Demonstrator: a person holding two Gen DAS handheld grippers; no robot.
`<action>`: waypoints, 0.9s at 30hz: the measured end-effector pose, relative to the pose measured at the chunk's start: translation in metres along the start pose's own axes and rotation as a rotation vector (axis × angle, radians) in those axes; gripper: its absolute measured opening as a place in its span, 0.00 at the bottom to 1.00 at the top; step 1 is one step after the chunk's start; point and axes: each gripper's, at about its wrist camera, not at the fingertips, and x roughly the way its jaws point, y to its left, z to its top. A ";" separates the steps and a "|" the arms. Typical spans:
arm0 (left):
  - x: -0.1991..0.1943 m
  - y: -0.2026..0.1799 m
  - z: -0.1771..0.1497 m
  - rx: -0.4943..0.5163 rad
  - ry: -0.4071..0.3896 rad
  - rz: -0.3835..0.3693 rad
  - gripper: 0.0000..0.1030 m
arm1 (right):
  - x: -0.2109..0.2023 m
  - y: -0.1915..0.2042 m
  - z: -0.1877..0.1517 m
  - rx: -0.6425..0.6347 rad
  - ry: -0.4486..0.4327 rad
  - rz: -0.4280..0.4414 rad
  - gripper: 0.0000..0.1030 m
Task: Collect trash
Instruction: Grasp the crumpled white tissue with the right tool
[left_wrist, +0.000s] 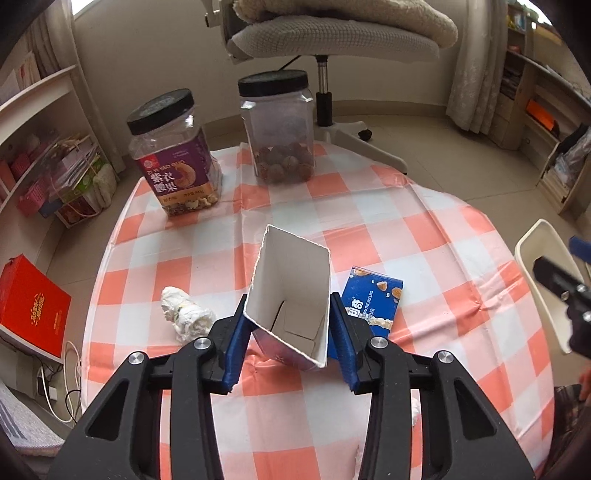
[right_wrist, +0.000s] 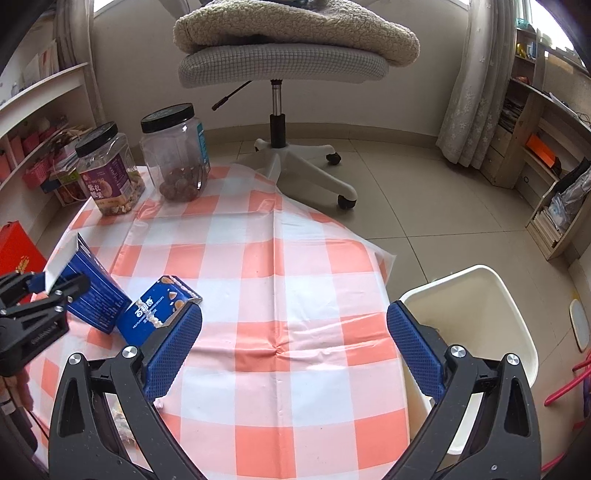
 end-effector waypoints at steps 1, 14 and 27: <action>-0.010 0.007 0.001 -0.022 -0.011 0.006 0.40 | 0.003 0.005 -0.001 -0.016 0.011 0.013 0.93; -0.115 0.120 -0.026 -0.281 -0.119 0.221 0.40 | 0.042 0.174 0.007 -0.319 0.117 0.287 0.93; -0.142 0.174 -0.046 -0.399 -0.138 0.239 0.41 | 0.105 0.285 0.006 -0.348 0.240 0.382 0.87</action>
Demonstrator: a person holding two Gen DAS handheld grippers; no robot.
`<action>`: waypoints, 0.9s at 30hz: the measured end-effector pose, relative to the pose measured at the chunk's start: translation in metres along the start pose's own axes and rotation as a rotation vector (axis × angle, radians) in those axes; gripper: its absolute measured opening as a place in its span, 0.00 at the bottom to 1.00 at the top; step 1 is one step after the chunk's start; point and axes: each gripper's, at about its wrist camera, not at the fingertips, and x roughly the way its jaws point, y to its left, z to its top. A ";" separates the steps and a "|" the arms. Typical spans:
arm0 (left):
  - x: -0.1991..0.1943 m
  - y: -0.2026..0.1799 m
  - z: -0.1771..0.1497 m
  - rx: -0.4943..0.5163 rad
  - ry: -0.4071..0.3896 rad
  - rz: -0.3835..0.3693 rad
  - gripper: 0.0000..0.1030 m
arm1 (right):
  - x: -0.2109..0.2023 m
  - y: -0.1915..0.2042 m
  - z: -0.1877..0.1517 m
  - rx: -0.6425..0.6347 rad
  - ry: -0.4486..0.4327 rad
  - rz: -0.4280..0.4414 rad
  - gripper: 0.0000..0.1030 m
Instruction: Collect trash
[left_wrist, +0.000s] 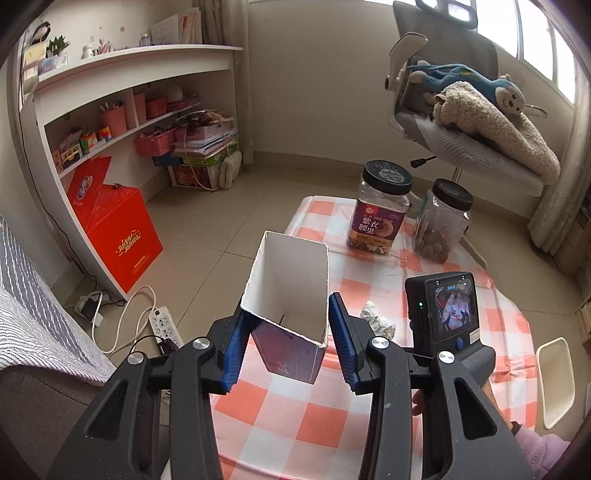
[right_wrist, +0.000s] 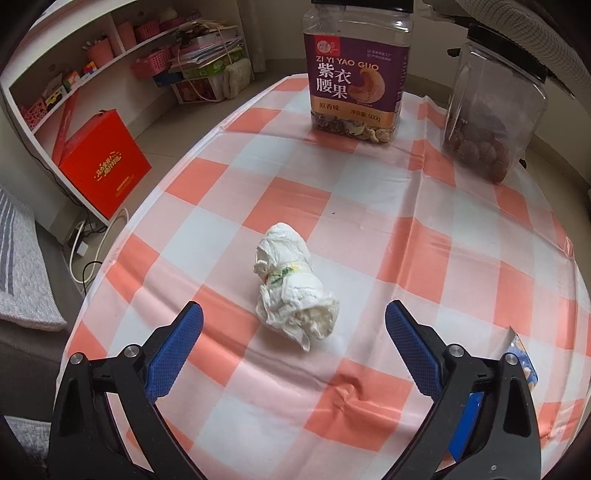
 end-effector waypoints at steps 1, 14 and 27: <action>0.001 0.002 0.000 -0.001 0.003 0.002 0.41 | 0.006 0.002 0.002 -0.006 0.009 -0.010 0.81; 0.025 0.035 -0.015 -0.068 0.090 0.048 0.42 | -0.022 0.001 -0.005 0.017 -0.033 -0.033 0.32; 0.021 0.024 -0.035 -0.179 0.101 -0.008 0.42 | -0.124 -0.025 -0.040 0.052 -0.149 -0.057 0.32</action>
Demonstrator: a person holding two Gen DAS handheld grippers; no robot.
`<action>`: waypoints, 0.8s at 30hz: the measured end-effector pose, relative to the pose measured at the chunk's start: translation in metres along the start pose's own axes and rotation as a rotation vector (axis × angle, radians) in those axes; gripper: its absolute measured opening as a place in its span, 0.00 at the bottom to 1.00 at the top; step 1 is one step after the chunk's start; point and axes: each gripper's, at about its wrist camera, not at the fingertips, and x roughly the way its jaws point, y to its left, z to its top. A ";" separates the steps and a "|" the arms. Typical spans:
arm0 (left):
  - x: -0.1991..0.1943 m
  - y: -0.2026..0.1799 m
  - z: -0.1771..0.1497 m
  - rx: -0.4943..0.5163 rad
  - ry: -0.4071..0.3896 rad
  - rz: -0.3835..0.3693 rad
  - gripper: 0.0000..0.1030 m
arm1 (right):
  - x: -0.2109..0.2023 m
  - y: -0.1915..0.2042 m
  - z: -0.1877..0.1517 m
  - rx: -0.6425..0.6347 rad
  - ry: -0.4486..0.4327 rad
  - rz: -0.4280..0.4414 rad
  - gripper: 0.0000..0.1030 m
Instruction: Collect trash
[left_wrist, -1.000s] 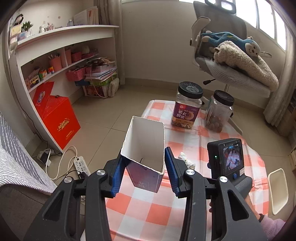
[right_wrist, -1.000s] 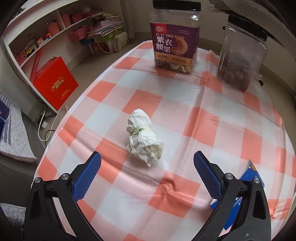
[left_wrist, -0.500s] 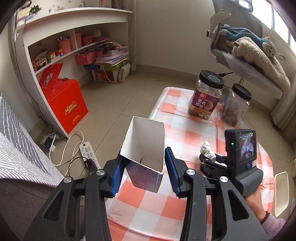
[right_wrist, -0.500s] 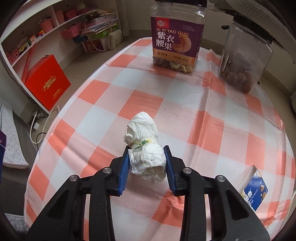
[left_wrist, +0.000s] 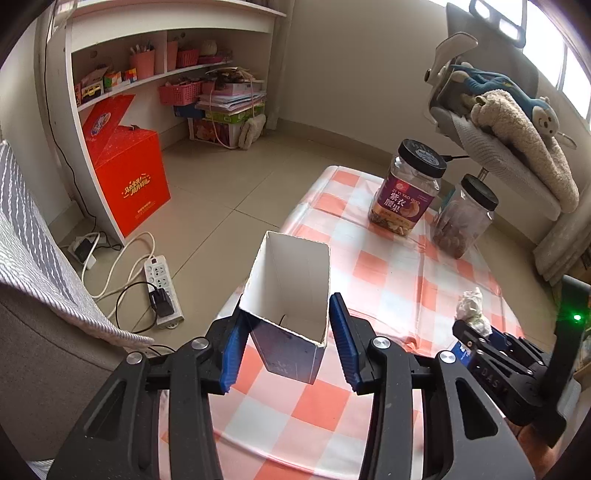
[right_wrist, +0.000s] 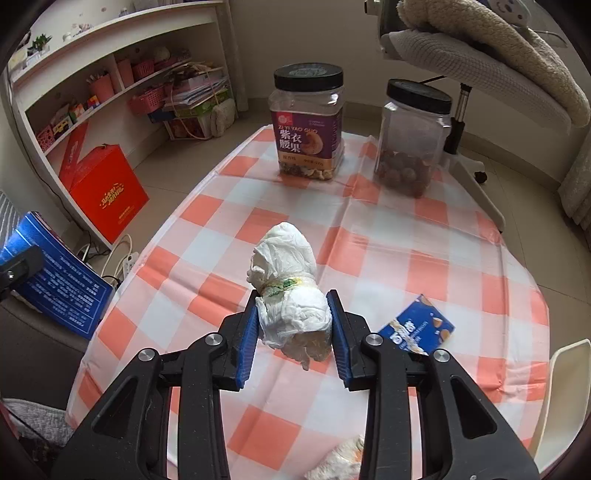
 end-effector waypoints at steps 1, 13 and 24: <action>0.000 -0.002 -0.002 0.000 0.002 -0.004 0.42 | -0.007 -0.004 -0.001 0.001 -0.008 -0.002 0.32; -0.007 -0.048 -0.022 0.071 -0.005 -0.066 0.43 | -0.069 -0.066 -0.023 0.078 -0.087 -0.030 0.33; -0.002 -0.101 -0.031 0.143 -0.017 -0.107 0.43 | -0.071 -0.109 -0.045 0.133 -0.152 -0.072 0.33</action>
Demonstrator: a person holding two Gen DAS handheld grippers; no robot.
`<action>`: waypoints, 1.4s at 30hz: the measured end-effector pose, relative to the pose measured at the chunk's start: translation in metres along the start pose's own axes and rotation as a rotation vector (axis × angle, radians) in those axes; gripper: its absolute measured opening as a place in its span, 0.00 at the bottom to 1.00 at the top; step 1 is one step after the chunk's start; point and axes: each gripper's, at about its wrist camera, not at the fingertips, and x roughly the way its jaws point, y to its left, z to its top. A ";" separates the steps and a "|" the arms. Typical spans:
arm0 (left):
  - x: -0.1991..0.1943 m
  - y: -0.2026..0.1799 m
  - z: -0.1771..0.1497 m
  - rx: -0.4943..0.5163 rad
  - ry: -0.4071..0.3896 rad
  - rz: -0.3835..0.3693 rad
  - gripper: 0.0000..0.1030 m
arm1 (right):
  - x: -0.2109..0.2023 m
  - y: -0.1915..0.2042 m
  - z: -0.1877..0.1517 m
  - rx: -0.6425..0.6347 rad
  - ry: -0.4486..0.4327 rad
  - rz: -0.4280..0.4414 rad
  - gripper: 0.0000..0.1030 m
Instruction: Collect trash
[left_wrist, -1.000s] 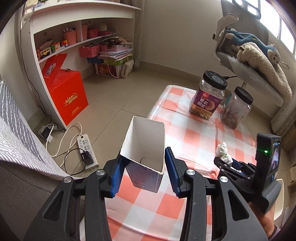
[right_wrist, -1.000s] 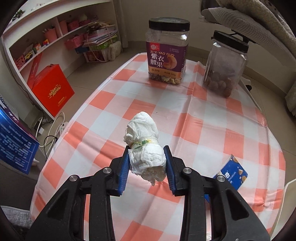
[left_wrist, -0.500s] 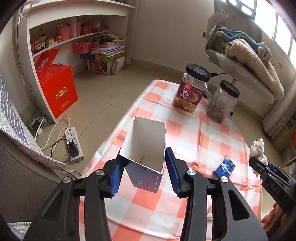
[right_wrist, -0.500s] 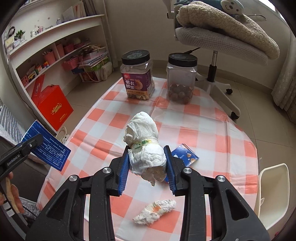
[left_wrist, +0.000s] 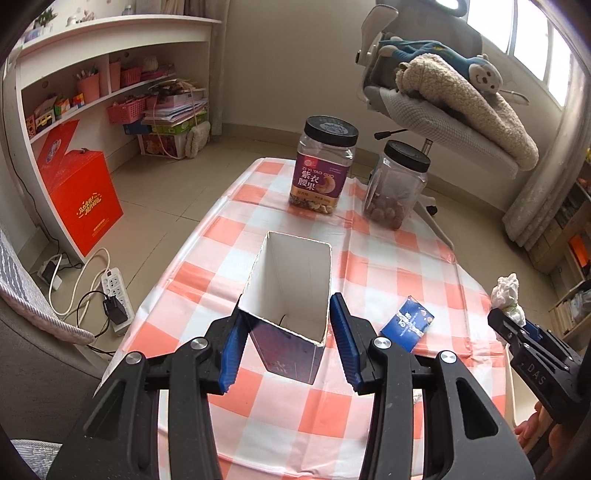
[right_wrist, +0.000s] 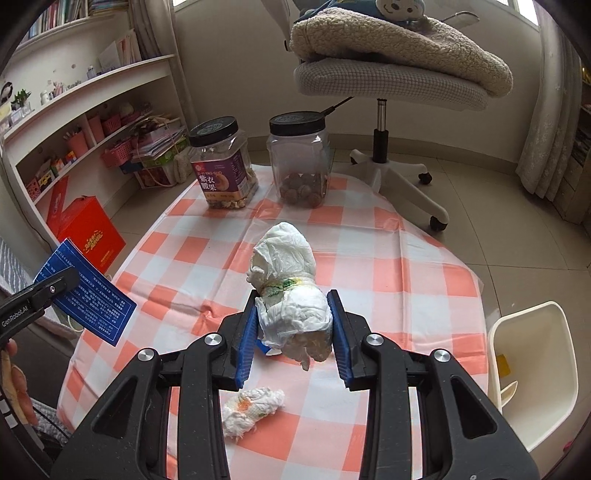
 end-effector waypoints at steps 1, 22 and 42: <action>0.001 -0.005 -0.001 0.006 -0.005 -0.001 0.43 | -0.002 -0.003 0.000 0.000 -0.004 -0.007 0.33; 0.010 -0.095 -0.012 0.156 -0.042 -0.066 0.42 | -0.019 -0.080 -0.009 0.096 -0.005 -0.093 0.36; 0.097 -0.067 -0.047 -0.259 0.443 -0.279 0.66 | -0.032 -0.109 -0.013 0.146 -0.023 -0.125 0.36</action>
